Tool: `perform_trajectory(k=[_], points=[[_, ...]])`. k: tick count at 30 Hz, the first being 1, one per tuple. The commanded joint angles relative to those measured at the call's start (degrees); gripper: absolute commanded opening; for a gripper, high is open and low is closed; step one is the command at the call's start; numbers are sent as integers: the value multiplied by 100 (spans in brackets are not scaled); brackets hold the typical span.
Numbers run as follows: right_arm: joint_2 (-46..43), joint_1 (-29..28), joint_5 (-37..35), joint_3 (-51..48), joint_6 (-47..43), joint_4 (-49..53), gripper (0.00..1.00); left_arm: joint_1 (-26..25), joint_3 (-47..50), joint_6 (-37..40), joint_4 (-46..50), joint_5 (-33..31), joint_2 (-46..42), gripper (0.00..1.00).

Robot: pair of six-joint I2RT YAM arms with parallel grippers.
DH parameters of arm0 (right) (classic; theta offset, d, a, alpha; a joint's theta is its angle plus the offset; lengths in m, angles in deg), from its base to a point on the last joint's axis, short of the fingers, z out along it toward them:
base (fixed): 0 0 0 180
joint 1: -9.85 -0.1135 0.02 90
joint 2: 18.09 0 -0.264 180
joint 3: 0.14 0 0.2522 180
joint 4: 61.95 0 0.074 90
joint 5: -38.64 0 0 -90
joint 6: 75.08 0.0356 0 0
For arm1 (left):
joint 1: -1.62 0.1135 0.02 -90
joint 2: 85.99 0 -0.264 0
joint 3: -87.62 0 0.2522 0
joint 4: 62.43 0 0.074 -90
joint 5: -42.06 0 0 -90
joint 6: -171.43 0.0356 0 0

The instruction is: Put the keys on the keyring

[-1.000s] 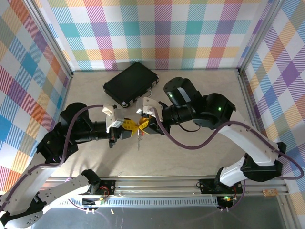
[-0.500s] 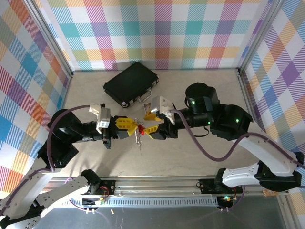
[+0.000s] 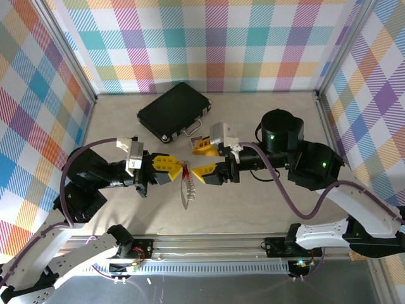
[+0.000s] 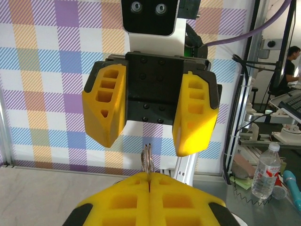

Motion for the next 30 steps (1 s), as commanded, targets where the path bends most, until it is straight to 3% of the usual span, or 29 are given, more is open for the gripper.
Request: perform_trajectory(k=[1,11,22,30], points=[[63,-29,235,71,65,-289,46,-32,33,-91,-368,136,-105,0],[283,-32,454,170,99,-254,35,-26,80,-81,-342,166,-121,0],[220,-30,640,116,171,-378,39,-27,56,-64,-276,198,-100,0],[226,-33,675,42,223,-554,32,-34,8,-6,-160,189,-121,0]])
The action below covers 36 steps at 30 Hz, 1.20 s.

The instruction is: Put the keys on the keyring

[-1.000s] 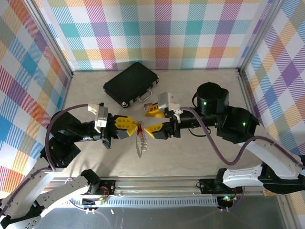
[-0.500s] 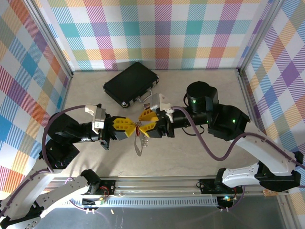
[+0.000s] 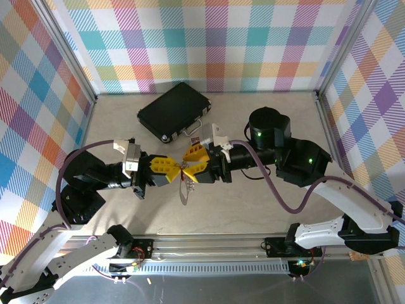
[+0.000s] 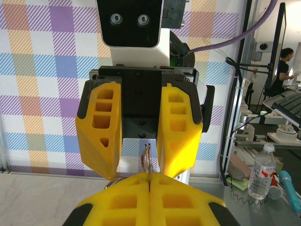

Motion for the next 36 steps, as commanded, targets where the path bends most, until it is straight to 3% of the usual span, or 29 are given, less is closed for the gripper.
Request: perform_trajectory(k=[1,7,14,19,23,27,33,36], points=[[-67,-28,168,26,75,-303,32,-29,-23,45,-63,102,-71,0],[-21,-32,186,-11,100,-330,25,-25,-34,93,7,87,-63,0],[122,-28,131,205,-42,-16,0,-29,-62,125,60,53,-64,0],[322,-140,-240,668,-446,755,0,-32,-150,351,392,-278,-96,1],[576,-258,-634,1198,-805,1574,0,-31,-506,837,1241,-507,44,16],[954,-391,-1112,1878,-1102,2491,0,-21,-942,1347,2216,-543,320,22],[1275,-550,-1436,2361,-1328,3197,0,-27,-1281,1683,2821,-577,570,13],[1378,-607,-1527,2473,-1391,3352,0,-28,-1265,1708,2839,-571,561,2]])
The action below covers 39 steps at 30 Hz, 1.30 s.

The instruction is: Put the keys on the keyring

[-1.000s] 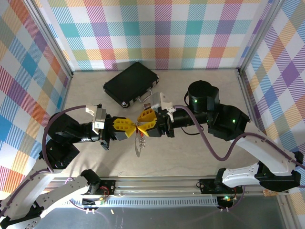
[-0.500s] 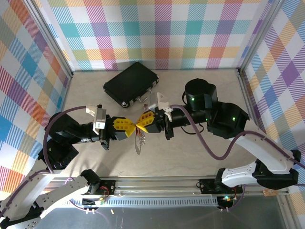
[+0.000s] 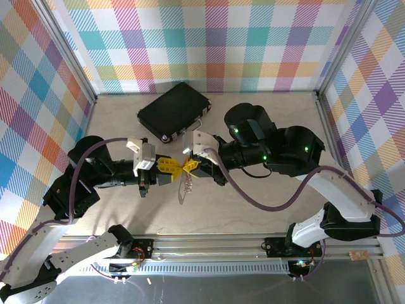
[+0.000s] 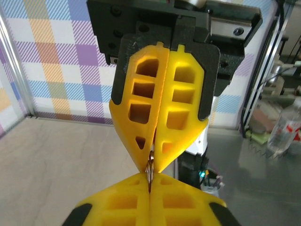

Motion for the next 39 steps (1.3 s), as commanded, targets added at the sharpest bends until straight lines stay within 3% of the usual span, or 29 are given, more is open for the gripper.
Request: perform_trajectory(k=[1,7,11,19,32,39], points=[[157,-138,-76,222,-234,403,0,-29,-125,163,143,-86,17,0],[184,-195,-86,218,-180,281,0,-29,-9,18,-55,-16,-118,0],[-163,-195,0,-314,56,-307,13,-25,138,-230,-534,80,-304,0],[-731,-195,251,-1083,423,-1128,17,-26,207,-617,-1168,473,-289,0],[-914,-195,198,-1267,508,-1375,5,-30,510,-1185,-2158,718,-370,0],[-601,-195,143,-957,429,-1071,0,-27,707,-1505,-2616,901,-387,0]])
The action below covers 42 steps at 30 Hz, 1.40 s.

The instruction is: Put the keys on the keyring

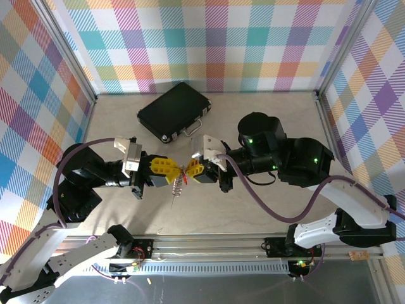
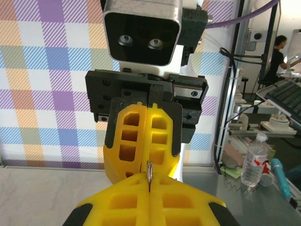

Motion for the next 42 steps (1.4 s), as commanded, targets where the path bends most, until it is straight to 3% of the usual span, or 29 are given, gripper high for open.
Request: perform_trajectory(k=[1,14,25,42], points=[[225,-40,40,243,-23,74,0,-29,99,-272,-628,198,-48,0],[255,-35,117,354,35,75,2,-33,215,-297,-668,183,-76,0],[-320,-39,76,-397,207,-580,33,-28,365,-429,-879,-19,-198,0],[-1283,-40,-218,-2063,820,-2119,47,-27,821,-738,-1403,-619,-448,0]])
